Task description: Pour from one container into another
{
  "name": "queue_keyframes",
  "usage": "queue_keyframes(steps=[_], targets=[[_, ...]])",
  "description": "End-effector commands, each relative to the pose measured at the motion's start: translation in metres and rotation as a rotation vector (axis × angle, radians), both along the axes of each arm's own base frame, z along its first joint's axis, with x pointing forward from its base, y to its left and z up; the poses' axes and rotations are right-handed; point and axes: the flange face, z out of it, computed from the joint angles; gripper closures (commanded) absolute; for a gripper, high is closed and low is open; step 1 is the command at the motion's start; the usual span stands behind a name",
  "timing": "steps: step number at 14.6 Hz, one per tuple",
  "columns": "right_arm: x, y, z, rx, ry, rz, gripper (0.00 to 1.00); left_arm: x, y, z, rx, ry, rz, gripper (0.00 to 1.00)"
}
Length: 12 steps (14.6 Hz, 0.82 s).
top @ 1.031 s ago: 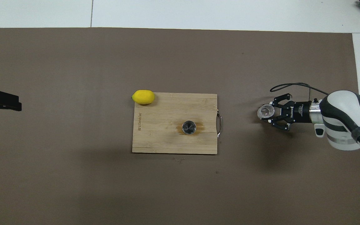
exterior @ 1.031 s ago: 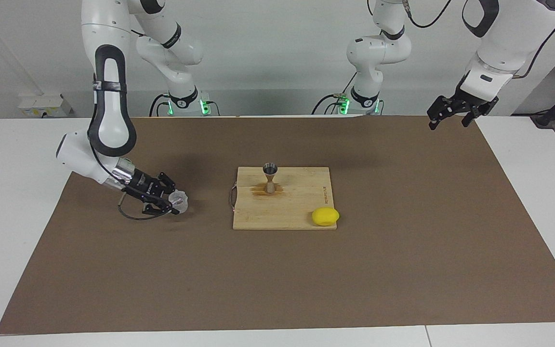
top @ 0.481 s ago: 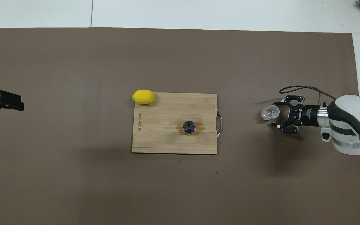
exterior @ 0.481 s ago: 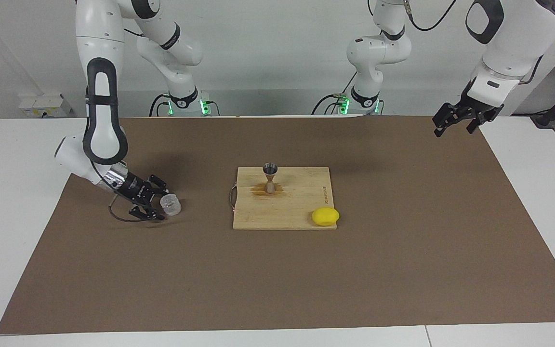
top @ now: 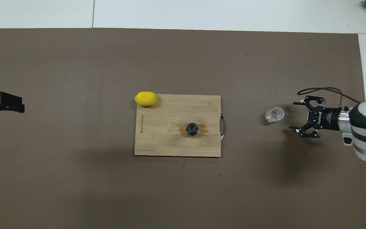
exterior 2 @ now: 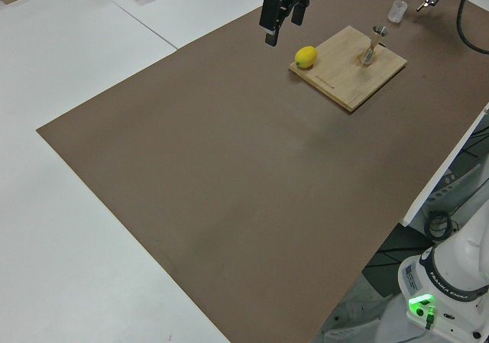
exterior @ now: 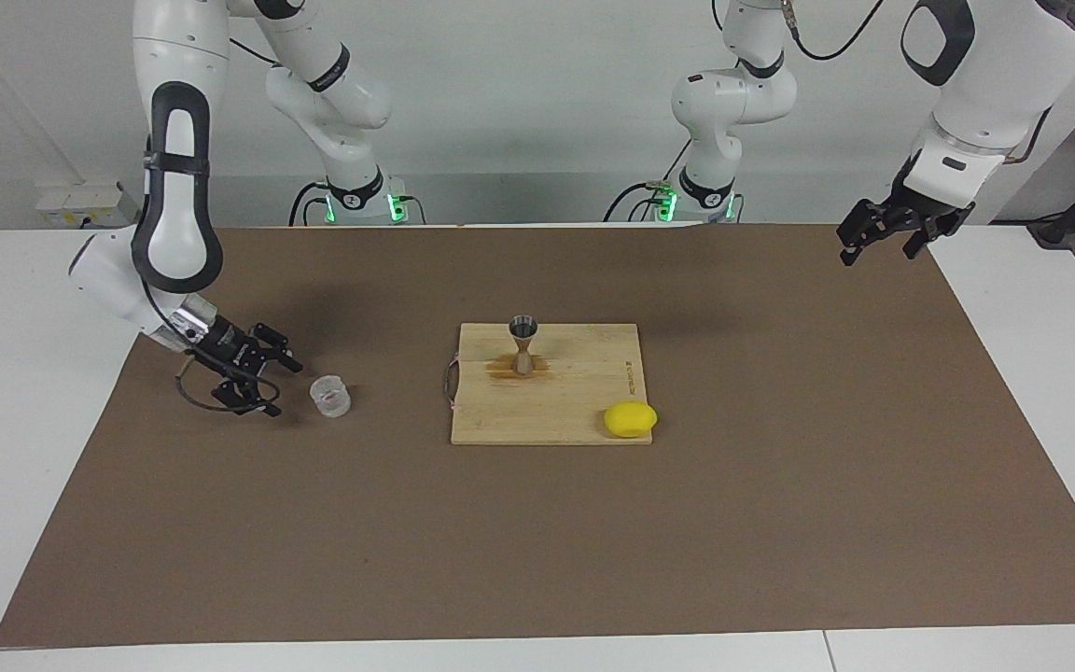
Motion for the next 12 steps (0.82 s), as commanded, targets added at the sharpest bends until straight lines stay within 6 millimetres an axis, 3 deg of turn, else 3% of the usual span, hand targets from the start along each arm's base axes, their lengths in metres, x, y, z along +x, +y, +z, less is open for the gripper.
queue_keyframes(steps=[1,7,11,12], targets=[[-0.011,0.008,0.025,-0.142,-0.058,0.231,0.00,0.000,0.001,0.000,0.017,-0.001,0.009,0.00],[-0.015,0.014,0.060,-0.311,-0.144,0.785,0.00,0.000,0.001,0.001,0.017,-0.003,0.008,0.00],[-0.012,0.071,0.083,-0.305,-0.139,0.981,0.00,0.000,0.000,0.000,0.017,0.000,0.006,0.00],[-0.013,0.074,0.095,-0.327,-0.158,1.001,0.00,0.000,0.000,0.000,0.017,0.000,0.006,0.00]])
